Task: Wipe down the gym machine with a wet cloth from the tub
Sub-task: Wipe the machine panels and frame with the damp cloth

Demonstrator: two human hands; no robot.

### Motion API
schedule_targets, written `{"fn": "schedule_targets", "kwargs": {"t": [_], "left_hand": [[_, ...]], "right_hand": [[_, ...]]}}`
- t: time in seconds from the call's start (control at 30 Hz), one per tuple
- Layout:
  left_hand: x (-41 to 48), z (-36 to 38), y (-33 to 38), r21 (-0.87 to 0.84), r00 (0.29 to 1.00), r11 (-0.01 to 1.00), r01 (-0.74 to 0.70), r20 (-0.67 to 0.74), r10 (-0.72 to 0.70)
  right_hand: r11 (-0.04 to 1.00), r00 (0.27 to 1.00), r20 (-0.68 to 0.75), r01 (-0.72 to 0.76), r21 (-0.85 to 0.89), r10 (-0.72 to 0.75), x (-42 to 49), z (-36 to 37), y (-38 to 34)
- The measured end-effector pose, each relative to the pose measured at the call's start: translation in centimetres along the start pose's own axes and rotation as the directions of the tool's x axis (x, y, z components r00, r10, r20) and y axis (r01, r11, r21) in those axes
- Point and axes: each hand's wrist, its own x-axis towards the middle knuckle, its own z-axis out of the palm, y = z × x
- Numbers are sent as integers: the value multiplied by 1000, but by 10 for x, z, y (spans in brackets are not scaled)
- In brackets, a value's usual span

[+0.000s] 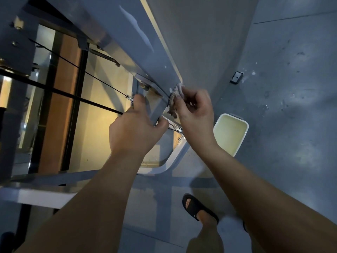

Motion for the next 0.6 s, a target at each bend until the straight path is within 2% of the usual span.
{"fn": "schedule_targets", "kwargs": {"t": [0.07, 0.13, 0.27, 0.3, 0.4, 0.53, 0.6], "left_hand": [[0, 0, 0, -1, 1000, 1000, 0, 1, 0], [1, 1, 0, 5, 1000, 1000, 6, 5, -6], [0, 1, -1, 4, 1000, 1000, 4, 5, -4], [0, 1, -1, 5, 1000, 1000, 1, 2, -1], [1, 1, -1, 7, 1000, 1000, 5, 3, -6], [1, 2, -2, 33, 1000, 999, -4, 8, 4], [0, 3, -2, 47, 1000, 999, 4, 7, -4]], "right_hand": [[999, 997, -74, 36, -34, -38, 5, 7, -1], [999, 992, -123, -10, -32, 6, 2, 13, 1], [990, 996, -10, 88, -107, -90, -10, 8, 9], [988, 995, -22, 92, -121, -95, -3, 7, 8], [998, 993, -118, -11, -68, 3, 12, 9, 3], [986, 991, 57, 126, -107, -120, -7, 6, 3], [995, 999, 22, 47, -91, -46, 0, 4, 4]]}}
